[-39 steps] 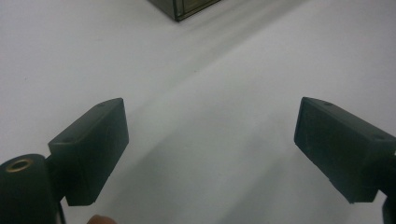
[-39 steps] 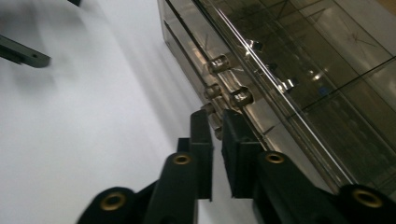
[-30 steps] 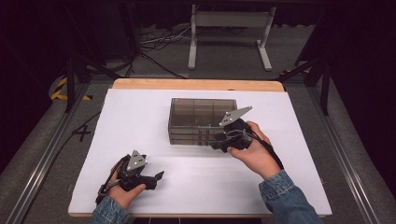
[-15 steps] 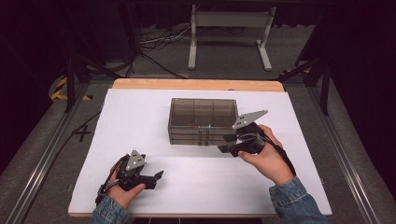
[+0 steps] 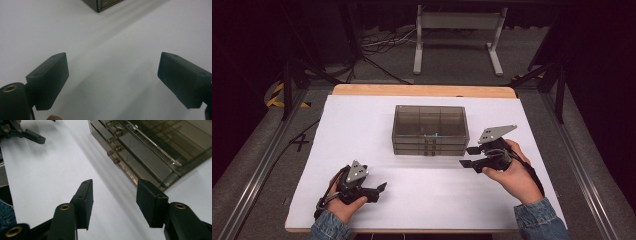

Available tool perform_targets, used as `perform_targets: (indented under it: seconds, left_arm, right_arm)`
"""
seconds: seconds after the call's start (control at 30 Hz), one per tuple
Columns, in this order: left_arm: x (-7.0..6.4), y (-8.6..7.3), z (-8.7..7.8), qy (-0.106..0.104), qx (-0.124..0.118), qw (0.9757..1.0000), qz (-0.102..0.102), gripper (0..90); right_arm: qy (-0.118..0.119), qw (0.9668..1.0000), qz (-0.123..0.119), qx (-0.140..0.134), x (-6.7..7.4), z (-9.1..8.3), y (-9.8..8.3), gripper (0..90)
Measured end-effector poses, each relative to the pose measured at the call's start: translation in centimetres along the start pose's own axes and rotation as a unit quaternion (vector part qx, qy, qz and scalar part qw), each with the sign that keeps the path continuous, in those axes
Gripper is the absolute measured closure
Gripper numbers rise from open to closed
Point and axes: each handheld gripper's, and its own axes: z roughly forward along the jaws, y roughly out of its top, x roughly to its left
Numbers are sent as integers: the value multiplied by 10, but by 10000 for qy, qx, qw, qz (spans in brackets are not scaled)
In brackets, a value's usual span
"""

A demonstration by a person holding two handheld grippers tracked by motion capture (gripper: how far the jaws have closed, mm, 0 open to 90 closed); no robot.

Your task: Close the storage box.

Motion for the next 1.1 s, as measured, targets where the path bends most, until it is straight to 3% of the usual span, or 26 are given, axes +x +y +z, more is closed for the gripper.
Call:
perform_targets:
  seconds: [0.2, 0.37, 0.53, 0.67, 0.7, 0.77, 0.83, 1.1]
  left_arm:
    - [0, 0, 0, 17, -2, 10000, 9, 108]
    - [-1, 0, 1, 26, 6, 10000, 3, 108]
    - [-1, 0, 1, 37, 18, 10000, 11, 108]
    - [0, -1, 2, 19, 34, 10000, -69, 107]
    - [1, 0, 1, 63, 28, 10000, 12, 107]
    - [1, -1, 1, 19, 19, 10000, -57, 107]
    - [1, -1, 1, 16, 16, 10000, -77, 107]
    - [3, 0, 1, 50, 21, 10000, -27, 106]
  right_arm:
    - [-271, 9995, 18, 146, -6, -1, -24, 482]
    - [-419, 9990, 164, 44, -13, -2, -42, 452]
    - [-457, 9988, 183, 24, -17, 3, -53, 439]
    - [-491, 9982, 294, -175, -20, 9, -65, 439]
    - [-519, 9979, 350, -145, -22, 13, -69, 439]
    - [-576, 9977, 365, 34, -24, 16, -75, 439]
    - [-602, 9972, 450, -16, -26, 17, -80, 439]
    - [-708, 9967, 395, -98, -26, 20, -92, 427]
